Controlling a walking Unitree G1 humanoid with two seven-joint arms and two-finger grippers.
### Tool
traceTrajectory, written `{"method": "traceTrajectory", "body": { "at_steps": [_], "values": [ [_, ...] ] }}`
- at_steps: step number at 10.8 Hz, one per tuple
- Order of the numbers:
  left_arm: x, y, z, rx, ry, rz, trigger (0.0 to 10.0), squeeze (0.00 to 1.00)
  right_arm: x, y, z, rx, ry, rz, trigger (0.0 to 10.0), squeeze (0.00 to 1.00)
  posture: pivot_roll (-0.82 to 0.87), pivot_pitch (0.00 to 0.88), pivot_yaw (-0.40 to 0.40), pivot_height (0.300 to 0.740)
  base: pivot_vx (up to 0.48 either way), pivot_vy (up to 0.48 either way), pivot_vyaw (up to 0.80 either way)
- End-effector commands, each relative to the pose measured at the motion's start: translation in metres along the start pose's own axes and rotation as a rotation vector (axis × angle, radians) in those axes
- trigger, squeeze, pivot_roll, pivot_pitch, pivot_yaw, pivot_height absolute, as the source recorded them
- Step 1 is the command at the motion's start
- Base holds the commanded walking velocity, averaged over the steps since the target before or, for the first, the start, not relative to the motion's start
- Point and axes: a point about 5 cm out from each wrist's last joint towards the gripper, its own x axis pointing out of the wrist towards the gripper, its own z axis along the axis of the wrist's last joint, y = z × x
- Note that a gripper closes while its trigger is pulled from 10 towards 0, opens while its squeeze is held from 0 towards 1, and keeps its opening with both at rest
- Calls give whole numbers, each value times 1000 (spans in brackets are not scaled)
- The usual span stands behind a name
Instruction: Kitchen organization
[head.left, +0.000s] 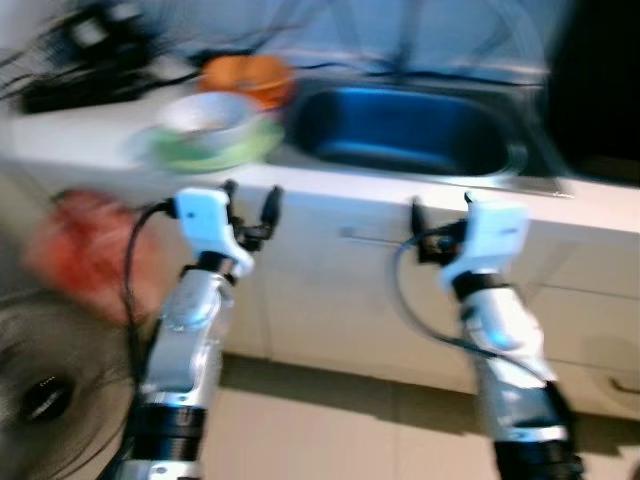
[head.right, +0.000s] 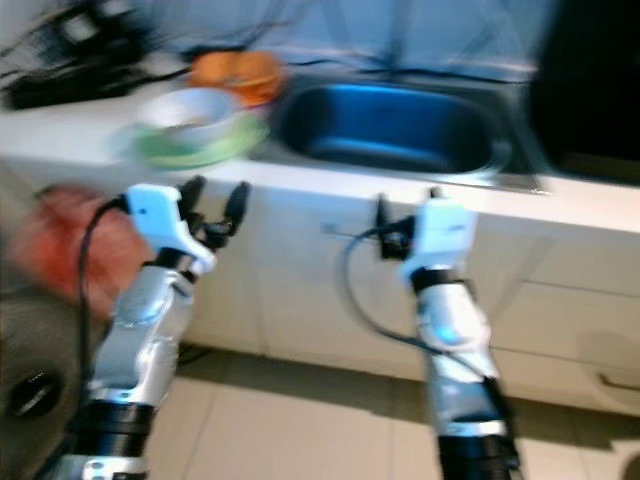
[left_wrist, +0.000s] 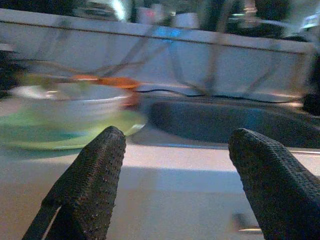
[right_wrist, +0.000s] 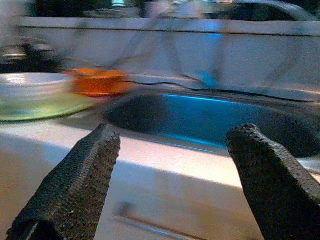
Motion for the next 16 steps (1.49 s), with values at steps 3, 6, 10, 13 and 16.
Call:
{"method": "traceTrajectory", "body": {
  "at_steps": [3, 6, 10, 13, 16],
  "values": [
    [0, -4, -4, 7, 19, 8, 10000, 0, -2, -7, 0, 0, 14, -6, 10000, 0, 7, 0, 30, 740, 86, 0, 0],
    [0, -7, -5, -2, 21, 5, 10000, 0, -2, -7, 5, -13, -22, -20, 10000, 0, 5, 0, 26, 740, 480, 0, 0],
    [1, -6, -1, -15, -15, 19, 10000, 0, -1, -10, 6, -9, -26, -35, 10000, 0, 1, 0, 27, 740, 472, 0, -400],
    [1, -7, -1, -15, -9, 9, 10000, 0, -2, -7, 6, -2, -36, -28, 10000, 0, 3, 0, 31, 740, 296, 0, 0],
    [2, -7, -1, 4, -6, 6, 10000, 0, -3, -5, 6, 3, -40, -21, 10000, 0, 7, 0, 32, 740, 0, 0, 0]
  ]
}}
